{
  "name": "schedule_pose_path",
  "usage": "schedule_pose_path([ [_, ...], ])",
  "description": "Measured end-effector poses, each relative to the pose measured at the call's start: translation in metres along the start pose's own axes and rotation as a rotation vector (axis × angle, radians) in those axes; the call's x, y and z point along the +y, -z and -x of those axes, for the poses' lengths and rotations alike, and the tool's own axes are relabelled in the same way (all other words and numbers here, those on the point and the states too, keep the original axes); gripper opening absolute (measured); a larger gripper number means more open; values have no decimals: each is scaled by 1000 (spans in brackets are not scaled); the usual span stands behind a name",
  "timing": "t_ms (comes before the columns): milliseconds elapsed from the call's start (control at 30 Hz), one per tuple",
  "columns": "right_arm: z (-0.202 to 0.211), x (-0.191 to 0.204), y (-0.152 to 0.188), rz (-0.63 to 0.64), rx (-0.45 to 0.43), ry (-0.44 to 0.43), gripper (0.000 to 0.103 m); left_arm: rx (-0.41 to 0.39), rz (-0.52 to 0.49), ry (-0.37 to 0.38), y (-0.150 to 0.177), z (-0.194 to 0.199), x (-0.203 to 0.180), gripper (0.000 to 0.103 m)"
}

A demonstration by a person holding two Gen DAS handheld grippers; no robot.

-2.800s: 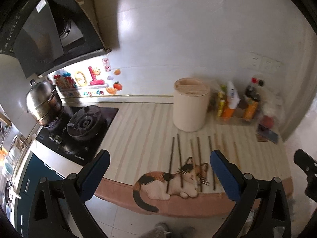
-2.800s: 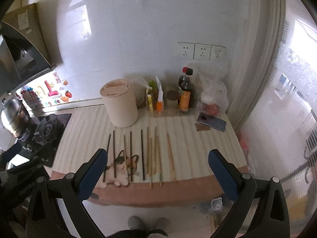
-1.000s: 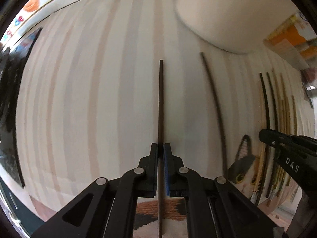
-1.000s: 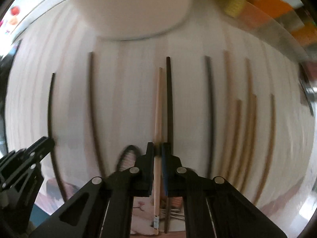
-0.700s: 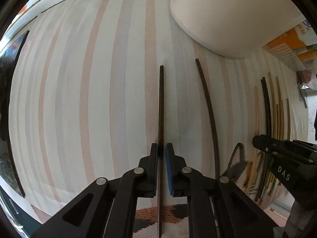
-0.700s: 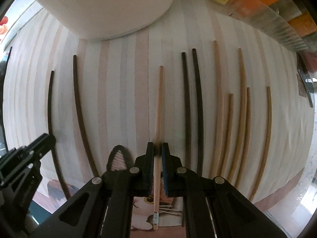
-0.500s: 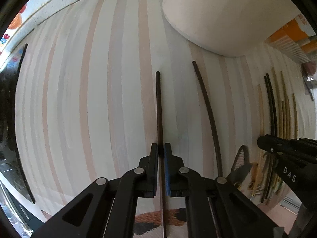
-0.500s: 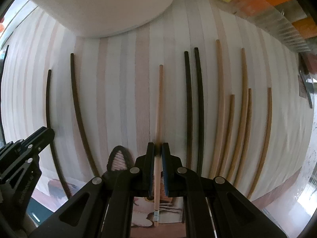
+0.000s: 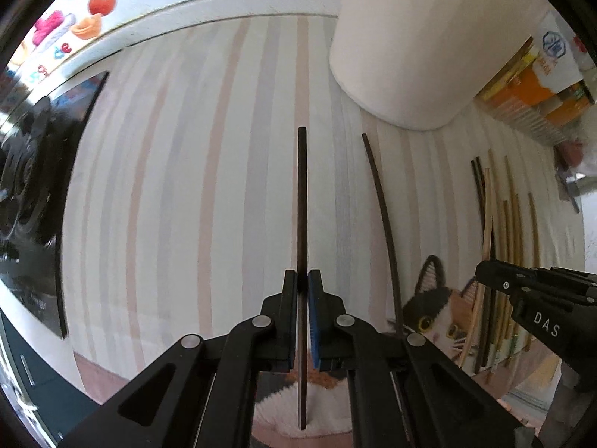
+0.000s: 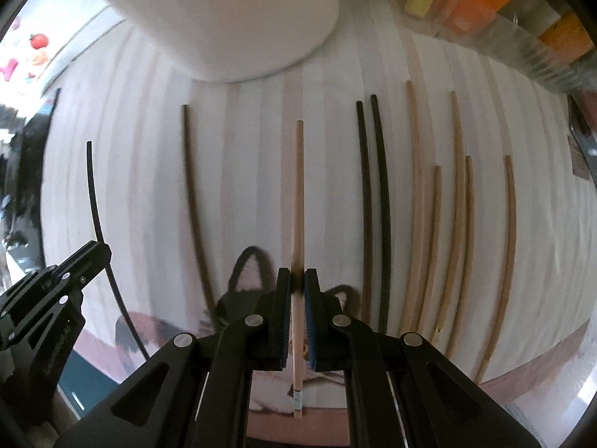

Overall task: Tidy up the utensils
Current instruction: 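Lift both chopsticks and drop them into the cream utensil holder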

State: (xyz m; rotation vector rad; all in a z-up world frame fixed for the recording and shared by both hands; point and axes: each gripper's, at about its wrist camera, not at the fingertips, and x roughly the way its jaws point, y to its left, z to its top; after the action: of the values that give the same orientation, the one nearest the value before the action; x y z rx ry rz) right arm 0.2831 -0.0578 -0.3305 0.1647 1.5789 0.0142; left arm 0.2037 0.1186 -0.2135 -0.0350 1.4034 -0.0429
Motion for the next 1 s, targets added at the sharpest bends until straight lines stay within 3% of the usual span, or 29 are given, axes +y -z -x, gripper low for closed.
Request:
schedule_pose_path([
  [267, 42, -6, 9, 32, -64, -71, 7, -114, 54, 16, 18, 63, 1, 3],
  [433, 65, -21, 16, 51, -123, -122, 7, -230, 74, 27, -10, 99, -1, 2],
  [567, 109, -25, 13, 69, -205, -163, 7, -363, 73, 46, -27, 142, -3, 2],
  [867, 262, -23, -13, 99, -515, -271, 7, -648, 37, 134, -83, 255, -34, 2],
  [1000, 329, -26, -39, 85, -698, -258, 7, -692, 10, 130, -124, 263, -58, 2],
])
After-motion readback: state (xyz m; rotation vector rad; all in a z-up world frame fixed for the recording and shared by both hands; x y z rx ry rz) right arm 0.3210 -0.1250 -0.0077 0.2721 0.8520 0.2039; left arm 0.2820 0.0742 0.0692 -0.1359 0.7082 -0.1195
